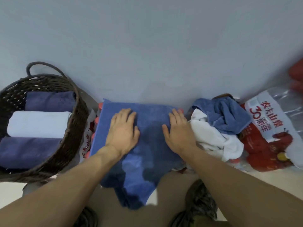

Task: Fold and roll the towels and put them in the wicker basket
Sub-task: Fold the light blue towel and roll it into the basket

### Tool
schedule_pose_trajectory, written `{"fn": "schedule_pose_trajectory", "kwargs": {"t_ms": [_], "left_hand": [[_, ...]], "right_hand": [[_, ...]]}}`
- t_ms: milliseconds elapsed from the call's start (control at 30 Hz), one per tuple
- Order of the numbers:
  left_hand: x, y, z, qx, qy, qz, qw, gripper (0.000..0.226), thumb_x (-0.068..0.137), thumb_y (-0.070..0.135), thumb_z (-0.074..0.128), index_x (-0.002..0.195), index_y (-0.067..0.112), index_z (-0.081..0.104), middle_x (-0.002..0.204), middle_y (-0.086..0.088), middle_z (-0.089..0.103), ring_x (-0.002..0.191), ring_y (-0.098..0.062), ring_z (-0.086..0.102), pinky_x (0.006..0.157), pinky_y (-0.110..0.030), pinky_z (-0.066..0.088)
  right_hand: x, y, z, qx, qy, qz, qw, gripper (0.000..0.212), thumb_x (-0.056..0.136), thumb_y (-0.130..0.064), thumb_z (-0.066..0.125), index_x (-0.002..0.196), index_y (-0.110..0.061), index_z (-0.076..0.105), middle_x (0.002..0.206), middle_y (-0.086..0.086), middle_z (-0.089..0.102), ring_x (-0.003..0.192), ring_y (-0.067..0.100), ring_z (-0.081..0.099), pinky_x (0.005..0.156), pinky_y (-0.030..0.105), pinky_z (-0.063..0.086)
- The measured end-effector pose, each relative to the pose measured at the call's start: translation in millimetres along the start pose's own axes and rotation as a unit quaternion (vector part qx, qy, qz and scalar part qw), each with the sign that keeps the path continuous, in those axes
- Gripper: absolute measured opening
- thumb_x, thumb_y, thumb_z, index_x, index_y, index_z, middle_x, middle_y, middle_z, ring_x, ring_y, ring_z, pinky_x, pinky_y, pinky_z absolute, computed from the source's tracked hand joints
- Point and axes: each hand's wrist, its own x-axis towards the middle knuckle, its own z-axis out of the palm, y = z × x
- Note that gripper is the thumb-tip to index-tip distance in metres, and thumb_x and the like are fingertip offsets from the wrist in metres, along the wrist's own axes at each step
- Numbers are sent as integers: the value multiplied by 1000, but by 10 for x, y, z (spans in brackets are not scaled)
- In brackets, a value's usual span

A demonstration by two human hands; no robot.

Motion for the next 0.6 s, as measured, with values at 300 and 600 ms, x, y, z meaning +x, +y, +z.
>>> {"fn": "schedule_pose_trajectory", "kwargs": {"t_ms": [300,600], "left_hand": [[-344,720,589,44,-92,122,987,53,103,33,28,155,22,21,163,1,15,151,-20,7,121,-38,-1],[-365,623,666,52,-109,145,982,55,104,33,28,155,17,18,163,-3,14,151,-24,3,122,-41,-4]], "right_hand": [[-1452,-292,243,369,95,446,810,18,83,-7,66,98,-8,56,91,6,60,81,19,57,77,30,44],[-1320,-378,549,706,59,463,533,34,82,-12,53,116,-8,56,111,15,59,104,31,54,97,36,42]]}}
